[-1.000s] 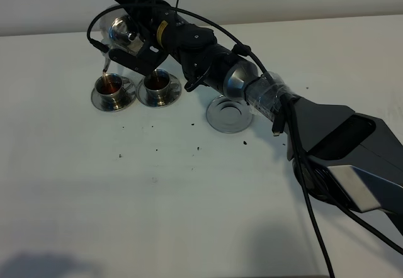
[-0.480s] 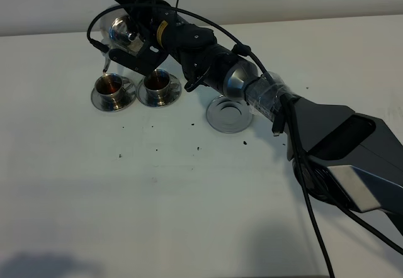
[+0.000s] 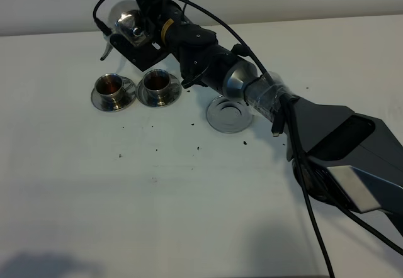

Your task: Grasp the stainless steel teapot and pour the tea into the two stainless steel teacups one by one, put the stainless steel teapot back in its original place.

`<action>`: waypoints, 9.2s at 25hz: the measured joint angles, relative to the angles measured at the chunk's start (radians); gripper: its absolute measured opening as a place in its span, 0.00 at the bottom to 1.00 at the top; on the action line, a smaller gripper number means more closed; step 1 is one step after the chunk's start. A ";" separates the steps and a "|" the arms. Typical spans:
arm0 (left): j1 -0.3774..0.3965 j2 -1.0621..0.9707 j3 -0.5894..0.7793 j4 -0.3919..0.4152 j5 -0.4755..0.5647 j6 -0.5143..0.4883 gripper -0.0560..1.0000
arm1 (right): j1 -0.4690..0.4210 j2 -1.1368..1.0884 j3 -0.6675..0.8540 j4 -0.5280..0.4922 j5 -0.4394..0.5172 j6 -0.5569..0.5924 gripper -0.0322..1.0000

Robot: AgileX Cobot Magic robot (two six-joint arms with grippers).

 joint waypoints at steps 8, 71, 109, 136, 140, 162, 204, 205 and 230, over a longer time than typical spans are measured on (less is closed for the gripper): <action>0.000 0.000 0.000 0.000 0.000 0.001 0.42 | 0.054 0.000 0.000 0.153 0.220 0.001 0.20; 0.000 0.000 0.000 0.000 0.000 0.000 0.42 | 0.030 -0.520 0.374 1.214 0.976 0.337 0.20; 0.000 0.000 0.000 0.000 -0.001 0.000 0.42 | -0.129 -0.556 0.818 1.224 0.606 0.363 0.20; 0.000 0.000 0.000 0.000 -0.001 0.000 0.42 | -0.131 -0.526 0.817 1.227 0.619 0.371 0.20; 0.000 0.000 0.000 0.000 -0.001 0.000 0.42 | -0.131 -0.526 0.817 1.227 0.619 0.372 0.21; 0.000 0.000 0.000 0.000 -0.001 0.000 0.42 | -0.132 -0.569 0.817 1.189 0.778 0.426 0.48; 0.000 0.000 0.000 0.000 -0.001 0.000 0.42 | -0.133 -2.153 1.985 1.321 0.825 0.490 0.48; 0.000 0.000 0.000 0.000 -0.001 0.000 0.42 | -0.133 -2.162 1.985 1.322 0.825 0.501 0.48; 0.000 0.000 0.000 0.000 -0.001 0.000 0.42 | -0.681 -2.583 1.990 1.293 0.823 0.569 0.48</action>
